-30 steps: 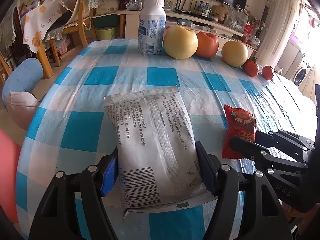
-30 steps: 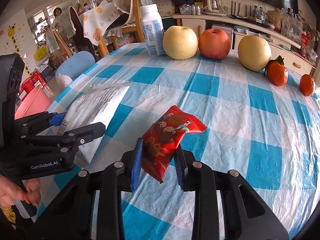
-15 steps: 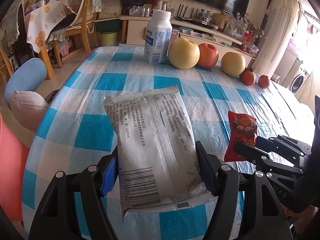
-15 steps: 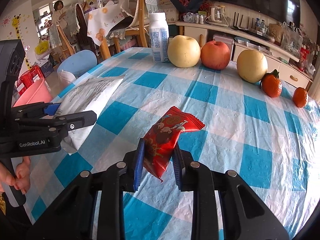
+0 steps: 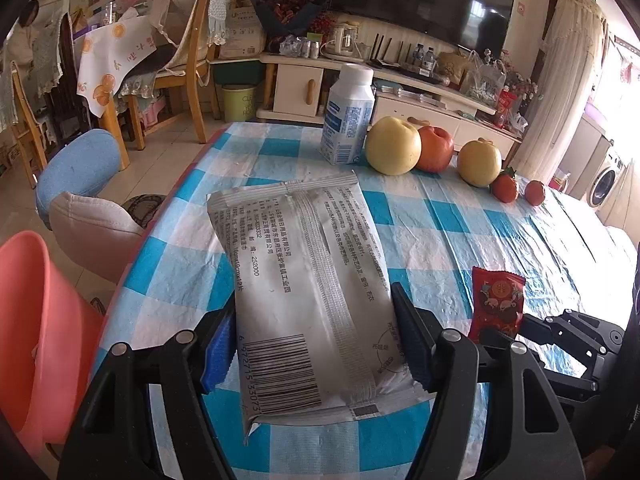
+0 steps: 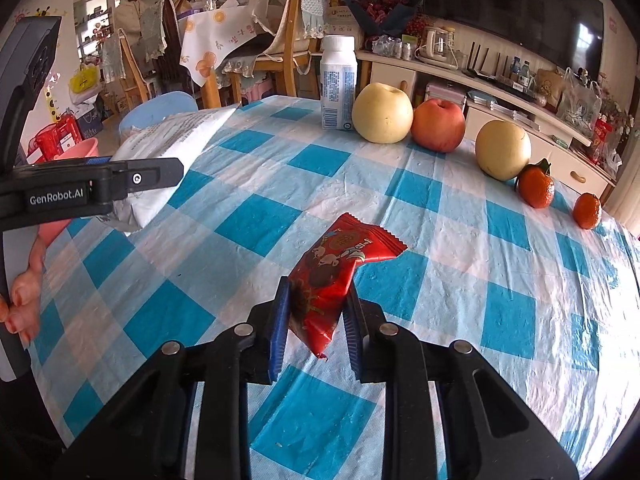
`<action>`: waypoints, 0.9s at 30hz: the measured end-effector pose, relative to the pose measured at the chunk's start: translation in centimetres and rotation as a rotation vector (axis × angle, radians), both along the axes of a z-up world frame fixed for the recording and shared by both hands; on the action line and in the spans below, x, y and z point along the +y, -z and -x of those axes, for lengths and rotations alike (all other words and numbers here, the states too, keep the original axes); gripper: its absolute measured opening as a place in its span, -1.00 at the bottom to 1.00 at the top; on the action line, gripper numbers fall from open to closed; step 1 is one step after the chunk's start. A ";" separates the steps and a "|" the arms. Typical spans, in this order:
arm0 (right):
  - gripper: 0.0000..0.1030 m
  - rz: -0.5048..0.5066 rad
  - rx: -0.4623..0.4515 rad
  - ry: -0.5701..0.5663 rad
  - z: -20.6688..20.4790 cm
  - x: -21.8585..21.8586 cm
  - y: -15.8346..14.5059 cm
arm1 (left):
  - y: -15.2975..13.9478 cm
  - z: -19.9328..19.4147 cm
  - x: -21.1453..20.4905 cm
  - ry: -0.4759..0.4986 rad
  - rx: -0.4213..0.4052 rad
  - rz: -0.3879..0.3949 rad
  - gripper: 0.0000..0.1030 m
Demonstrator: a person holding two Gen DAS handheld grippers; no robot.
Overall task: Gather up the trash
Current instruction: 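Carry the white packet and red snack packet over the pink bucket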
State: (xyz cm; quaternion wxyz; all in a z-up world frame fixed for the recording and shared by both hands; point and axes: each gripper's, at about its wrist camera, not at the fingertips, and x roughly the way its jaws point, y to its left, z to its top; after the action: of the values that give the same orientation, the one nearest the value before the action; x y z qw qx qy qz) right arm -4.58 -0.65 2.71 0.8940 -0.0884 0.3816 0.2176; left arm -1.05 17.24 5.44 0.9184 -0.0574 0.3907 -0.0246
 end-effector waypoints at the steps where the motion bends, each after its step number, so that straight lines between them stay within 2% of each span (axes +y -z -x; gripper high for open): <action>1: -0.48 -0.003 0.003 0.002 0.1 0.1 0.0 | -0.2 0.0 0.2 -0.006 -0.004 -0.006 0.35; 15: -0.49 0.019 -0.023 -0.024 2.0 3.1 -1.3 | -2.3 1.4 2.2 -0.073 -0.073 -0.101 0.35; 27: -0.49 0.017 -0.033 -0.063 3.7 6.2 -2.5 | -4.0 2.8 5.2 -0.136 -0.116 -0.074 0.36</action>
State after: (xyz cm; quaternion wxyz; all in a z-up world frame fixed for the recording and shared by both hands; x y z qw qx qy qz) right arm -8.25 5.55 5.16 0.8921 -0.1114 0.3658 0.2408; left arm -3.82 22.46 9.40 0.9405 -0.0484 0.3327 0.0491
